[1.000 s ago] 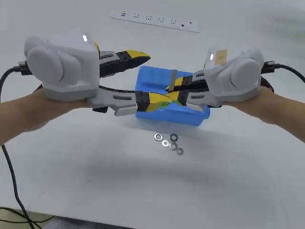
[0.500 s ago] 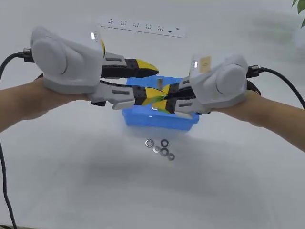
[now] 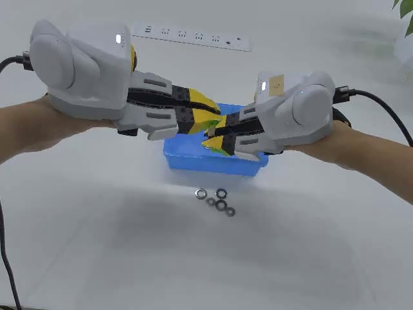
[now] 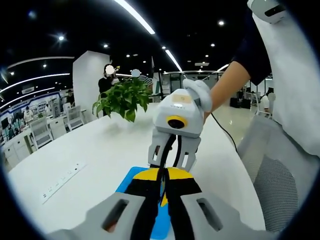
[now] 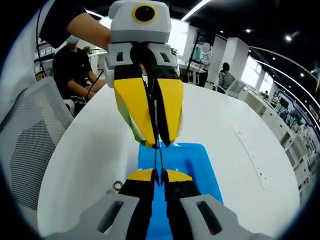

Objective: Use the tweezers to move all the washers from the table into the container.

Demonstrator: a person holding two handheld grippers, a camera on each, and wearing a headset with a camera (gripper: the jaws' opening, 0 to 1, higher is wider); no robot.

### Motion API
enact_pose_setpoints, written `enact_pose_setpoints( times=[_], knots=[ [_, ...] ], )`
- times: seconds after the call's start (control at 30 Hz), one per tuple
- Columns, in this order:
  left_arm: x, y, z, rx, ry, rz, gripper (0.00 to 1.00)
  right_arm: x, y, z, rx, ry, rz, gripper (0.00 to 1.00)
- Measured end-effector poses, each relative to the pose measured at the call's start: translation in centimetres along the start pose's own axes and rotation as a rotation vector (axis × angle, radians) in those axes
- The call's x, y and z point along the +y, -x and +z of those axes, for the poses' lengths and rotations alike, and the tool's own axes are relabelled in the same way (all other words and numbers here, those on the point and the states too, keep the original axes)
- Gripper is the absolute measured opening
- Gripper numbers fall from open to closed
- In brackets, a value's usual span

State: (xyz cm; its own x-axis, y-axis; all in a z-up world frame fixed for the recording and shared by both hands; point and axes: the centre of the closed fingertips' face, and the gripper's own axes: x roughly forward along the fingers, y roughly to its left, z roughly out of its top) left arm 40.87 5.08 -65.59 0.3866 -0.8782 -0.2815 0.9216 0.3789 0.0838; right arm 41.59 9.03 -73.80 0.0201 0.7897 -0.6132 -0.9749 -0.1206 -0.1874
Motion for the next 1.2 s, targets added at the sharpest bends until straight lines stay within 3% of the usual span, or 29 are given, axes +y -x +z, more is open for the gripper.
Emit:
enact_pose_setpoints(
  times=[0.07, 0.13, 0.17, 0.6, 0.8, 0.97, 1.07, 1.2],
  knots=[
    [0.0, -0.1, 0.0, 0.008, -0.016, -0.004, 0.06, 0.1, 0.0, -0.1, 0.002, 0.001, 0.001, 0.08],
    [0.1, -0.2, -0.2, 0.034, -0.086, -0.004, 0.05, 0.0, 0.0, -0.2, 0.007, 0.005, -0.007, 0.09],
    [-0.2, -0.3, -0.2, 0.038, -0.091, -0.013, 0.05, 0.0, 0.0, -0.2, 0.007, 0.004, -0.010, 0.09],
    [0.5, 0.4, -0.1, 0.027, -0.077, 0.007, 0.05, -0.1, 0.5, 0.1, 0.001, 0.049, -0.049, 0.12],
    [0.7, 1.1, -0.4, 0.053, -0.106, 0.025, 0.05, -0.2, 0.6, 0.2, 0.015, 0.074, -0.072, 0.17],
    [1.3, 1.5, 0.2, 0.049, -0.124, 0.059, 0.05, -0.2, 0.8, 0.0, 0.016, 0.039, -0.100, 0.23],
    [1.2, 1.6, 0.7, 0.044, -0.126, 0.064, 0.05, -0.2, 1.1, 0.2, -0.014, -0.045, -0.115, 0.28],
    [0.7, 1.9, 1.0, 0.052, -0.128, 0.060, 0.05, -0.2, 1.6, 0.2, -0.041, -0.103, -0.124, 0.33]
  ],
)
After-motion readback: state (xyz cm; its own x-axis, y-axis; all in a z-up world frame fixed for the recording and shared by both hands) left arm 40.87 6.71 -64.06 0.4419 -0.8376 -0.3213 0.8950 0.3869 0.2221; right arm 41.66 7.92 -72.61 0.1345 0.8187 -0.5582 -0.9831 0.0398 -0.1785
